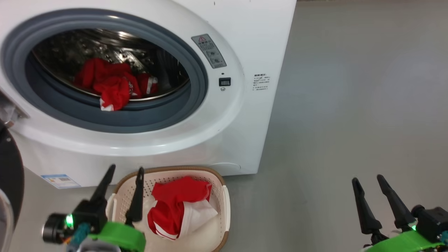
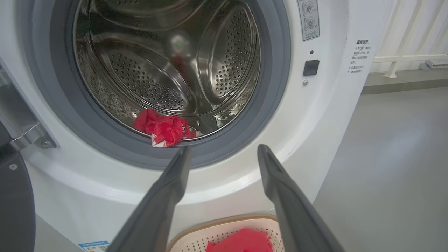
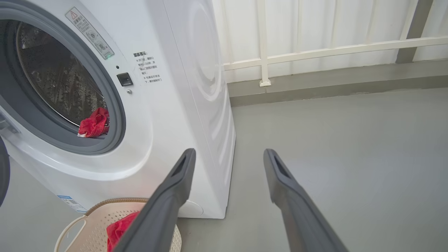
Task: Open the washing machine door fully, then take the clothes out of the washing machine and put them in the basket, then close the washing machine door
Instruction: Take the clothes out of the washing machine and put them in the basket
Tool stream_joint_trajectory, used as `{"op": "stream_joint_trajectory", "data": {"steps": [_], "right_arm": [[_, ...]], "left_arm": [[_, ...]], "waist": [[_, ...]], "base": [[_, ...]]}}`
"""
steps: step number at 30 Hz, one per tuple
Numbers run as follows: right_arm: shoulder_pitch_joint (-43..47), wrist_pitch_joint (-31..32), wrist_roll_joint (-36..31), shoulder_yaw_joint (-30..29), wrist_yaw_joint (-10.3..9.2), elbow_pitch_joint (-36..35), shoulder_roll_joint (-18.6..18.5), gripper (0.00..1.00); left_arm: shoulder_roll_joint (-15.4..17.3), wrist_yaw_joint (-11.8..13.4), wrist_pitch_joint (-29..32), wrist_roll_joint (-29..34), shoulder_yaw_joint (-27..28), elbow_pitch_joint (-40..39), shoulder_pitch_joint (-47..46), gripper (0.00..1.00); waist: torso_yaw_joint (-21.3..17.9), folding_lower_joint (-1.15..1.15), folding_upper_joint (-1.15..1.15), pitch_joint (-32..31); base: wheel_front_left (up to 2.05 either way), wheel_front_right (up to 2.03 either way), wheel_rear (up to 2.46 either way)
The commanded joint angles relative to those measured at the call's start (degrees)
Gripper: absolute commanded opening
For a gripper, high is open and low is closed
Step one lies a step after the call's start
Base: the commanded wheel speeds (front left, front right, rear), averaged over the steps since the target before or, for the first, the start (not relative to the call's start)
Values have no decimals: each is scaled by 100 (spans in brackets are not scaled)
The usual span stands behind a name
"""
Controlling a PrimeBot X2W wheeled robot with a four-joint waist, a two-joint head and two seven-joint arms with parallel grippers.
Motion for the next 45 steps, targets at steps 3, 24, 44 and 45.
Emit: {"op": "stream_joint_trajectory", "data": {"steps": [3, 24, 44, 45], "right_arm": [[-362, -37, 2, 236, 28, -112, -37, 100], [-1030, -37, 105, 397, 28, -66, 90, 100], [-1271, -37, 148, 613, 28, -62, 173, 100], [-1284, -37, 148, 619, 28, -66, 169, 100]], "left_arm": [[179, 159, -52, 133, 200, 348, -757, 100], [899, 967, 294, 916, -99, 3292, -3802, 100], [1495, 1141, 1007, 856, -158, 5338, -5571, 100], [1517, 1158, 1053, 848, -158, 5384, -5617, 100]], "waist": [[-199, 0, 0, 399], [-727, 0, 0, 1224], [-1071, 0, 0, 1611], [-1079, 0, 0, 1635]], "base": [[0, 0, 0], [0, 0, 0], [0, 0, 0], [0, 0, 0]]}}
